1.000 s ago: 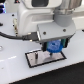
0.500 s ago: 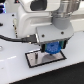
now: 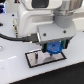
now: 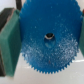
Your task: Insert the blue gear onto the right peg, followed by the red gear
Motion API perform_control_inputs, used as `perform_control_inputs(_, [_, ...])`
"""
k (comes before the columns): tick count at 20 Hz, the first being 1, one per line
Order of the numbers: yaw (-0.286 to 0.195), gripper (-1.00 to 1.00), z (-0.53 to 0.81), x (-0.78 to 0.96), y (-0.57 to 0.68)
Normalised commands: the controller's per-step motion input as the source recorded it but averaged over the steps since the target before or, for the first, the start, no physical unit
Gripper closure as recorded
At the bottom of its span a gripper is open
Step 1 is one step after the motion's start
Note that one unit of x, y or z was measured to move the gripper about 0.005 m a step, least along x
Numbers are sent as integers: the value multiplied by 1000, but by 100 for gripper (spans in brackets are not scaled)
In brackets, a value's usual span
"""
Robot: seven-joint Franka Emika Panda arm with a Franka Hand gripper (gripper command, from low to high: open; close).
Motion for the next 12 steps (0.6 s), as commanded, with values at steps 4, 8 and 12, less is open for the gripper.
perform_control_inputs(4, [0,100,-285,139,-70])
perform_control_inputs(8, [0,100,-250,81,-34])
perform_control_inputs(12, [0,100,190,0,-82])
